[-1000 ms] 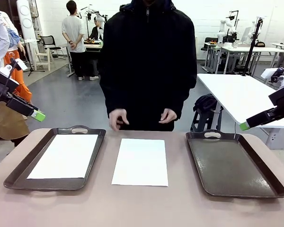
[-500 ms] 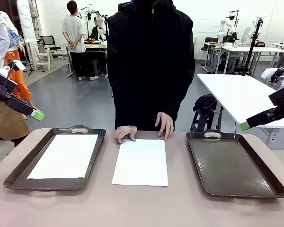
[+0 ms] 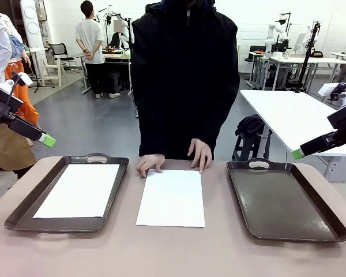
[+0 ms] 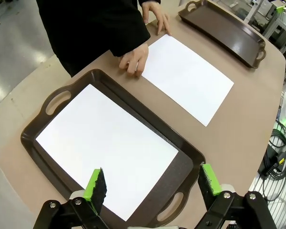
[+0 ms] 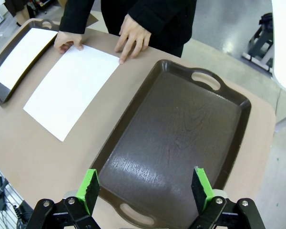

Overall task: Sort the A4 documents.
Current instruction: Receive the A4 Paper.

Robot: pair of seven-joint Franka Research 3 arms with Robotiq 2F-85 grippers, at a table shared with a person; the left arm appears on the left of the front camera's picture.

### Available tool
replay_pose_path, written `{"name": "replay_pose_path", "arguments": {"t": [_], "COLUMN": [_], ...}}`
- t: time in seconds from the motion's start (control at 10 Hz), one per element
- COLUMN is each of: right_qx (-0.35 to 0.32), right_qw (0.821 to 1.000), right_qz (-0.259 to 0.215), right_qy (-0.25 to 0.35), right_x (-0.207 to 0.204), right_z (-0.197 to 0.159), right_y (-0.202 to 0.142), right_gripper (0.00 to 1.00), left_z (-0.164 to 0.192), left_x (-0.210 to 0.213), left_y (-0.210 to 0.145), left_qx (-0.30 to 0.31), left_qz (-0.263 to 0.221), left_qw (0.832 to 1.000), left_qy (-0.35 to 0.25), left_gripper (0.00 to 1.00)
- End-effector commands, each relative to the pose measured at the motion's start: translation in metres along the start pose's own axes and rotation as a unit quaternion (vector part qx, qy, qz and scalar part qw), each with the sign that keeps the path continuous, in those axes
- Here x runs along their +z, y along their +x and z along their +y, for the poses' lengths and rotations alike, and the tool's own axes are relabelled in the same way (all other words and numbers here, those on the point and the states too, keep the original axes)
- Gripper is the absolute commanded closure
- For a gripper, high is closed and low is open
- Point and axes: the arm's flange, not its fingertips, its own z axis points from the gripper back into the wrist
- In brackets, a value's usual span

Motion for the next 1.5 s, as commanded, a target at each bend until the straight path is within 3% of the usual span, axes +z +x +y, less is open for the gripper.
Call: {"name": "replay_pose_path", "arguments": {"t": [0.0,1.4], "right_qx": [-0.002,-0.002], "right_qw": [1.000,1.000], "right_qz": [0.000,0.000], "right_qy": [0.007,0.007], "right_x": [-0.0021,-0.0021], "right_z": [-0.0005,-0.0005], "right_y": [-0.0007,-0.0007], "right_gripper": [0.00,0.00], "left_z": [-0.0007,-0.0007], "left_x": [0.0010,0.0010], "left_y": [-0.0015,-0.0015], "left_qx": [-0.006,-0.006], "left_qz": [0.003,0.003], "left_qw": [1.000,1.000], "left_qy": [0.002,0.002], "left_gripper": [0.00,0.00]}}
